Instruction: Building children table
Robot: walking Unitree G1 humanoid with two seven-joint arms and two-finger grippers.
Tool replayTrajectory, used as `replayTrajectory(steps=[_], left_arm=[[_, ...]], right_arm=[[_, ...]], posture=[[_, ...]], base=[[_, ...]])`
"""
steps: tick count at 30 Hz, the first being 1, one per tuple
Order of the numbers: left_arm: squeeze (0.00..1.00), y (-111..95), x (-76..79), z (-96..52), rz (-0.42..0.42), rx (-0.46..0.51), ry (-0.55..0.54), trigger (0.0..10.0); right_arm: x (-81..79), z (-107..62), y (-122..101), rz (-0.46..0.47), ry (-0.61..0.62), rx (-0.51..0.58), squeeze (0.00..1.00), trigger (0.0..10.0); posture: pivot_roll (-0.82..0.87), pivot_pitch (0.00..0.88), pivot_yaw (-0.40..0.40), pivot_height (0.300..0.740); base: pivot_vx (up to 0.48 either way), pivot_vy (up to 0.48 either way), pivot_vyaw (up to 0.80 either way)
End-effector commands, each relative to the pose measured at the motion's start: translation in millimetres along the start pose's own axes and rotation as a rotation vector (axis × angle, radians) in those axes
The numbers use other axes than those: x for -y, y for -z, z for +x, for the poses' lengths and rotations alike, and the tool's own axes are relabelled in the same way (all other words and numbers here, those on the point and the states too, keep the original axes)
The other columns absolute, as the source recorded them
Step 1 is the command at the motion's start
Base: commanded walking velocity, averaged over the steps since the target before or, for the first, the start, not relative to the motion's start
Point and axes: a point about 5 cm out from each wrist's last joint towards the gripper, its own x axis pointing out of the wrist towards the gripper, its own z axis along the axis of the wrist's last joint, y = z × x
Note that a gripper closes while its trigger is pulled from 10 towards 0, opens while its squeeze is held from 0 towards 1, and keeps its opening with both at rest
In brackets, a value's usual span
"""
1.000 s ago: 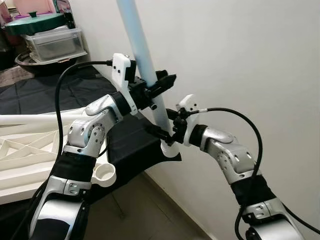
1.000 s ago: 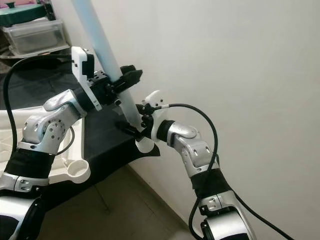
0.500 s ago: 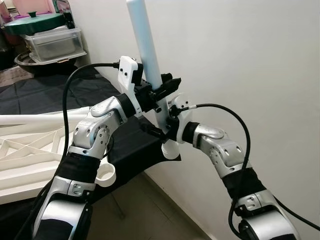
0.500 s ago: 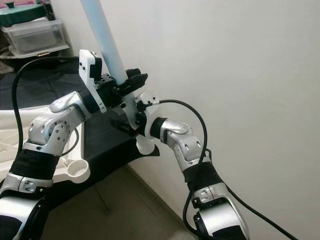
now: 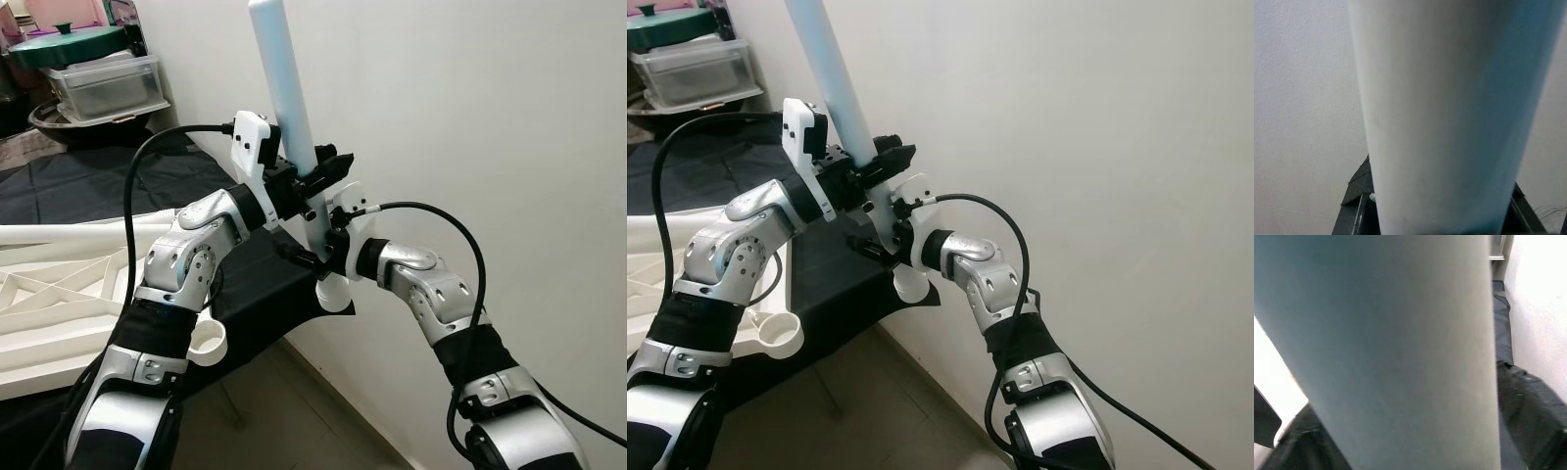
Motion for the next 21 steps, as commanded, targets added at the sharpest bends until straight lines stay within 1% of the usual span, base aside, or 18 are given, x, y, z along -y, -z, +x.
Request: replayTrajectory(steps=[1,3,4,14,15,21], left_arm=[[0.00,-1.2,9.9,7.2,-0.008,0.031,0.059,10.0],[0.00,-1.0,10.1,7.2,-0.009,0.031,0.059,10.0],[0.00,-0.8,10.3,7.3,-0.009,0.031,0.059,10.0],[0.00,-0.5,11.3,8.5,-0.010,0.033,0.059,10.0],[0.00,-0.3,12.0,8.4,-0.013,0.029,0.057,10.0],[0.00,1.9,11.7,6.7,-0.028,0.006,0.051,10.0]], right_arm=[[-7.3,8.9,-4.4,-0.016,-0.033,0.004,0.00,1.2],[-7.1,9.6,-4.9,-0.014,-0.033,0.006,0.00,1.2],[-7.1,10.1,-5.4,-0.014,-0.034,0.007,0.00,0.0],[-8.2,12.7,-8.4,-0.017,-0.041,0.022,0.00,0.0],[-10.4,13.8,-9.6,-0.015,-0.042,0.031,0.00,0.0],[-14.1,14.0,-7.8,-0.013,-0.045,0.040,0.00,0.0]], posture=[[0.04,0.000,-0.019,0.740],[0.04,0.000,-0.019,0.740],[0.04,0.000,-0.019,0.740],[0.02,0.000,-0.019,0.740],[0.01,0.000,-0.006,0.740],[0.01,0.000,-0.004,0.740]], base=[[0.000,0.000,0.00],[0.000,0.000,0.00],[0.000,0.000,0.00],[0.000,0.000,0.00],[0.000,0.000,0.00],[0.000,0.000,0.00]])
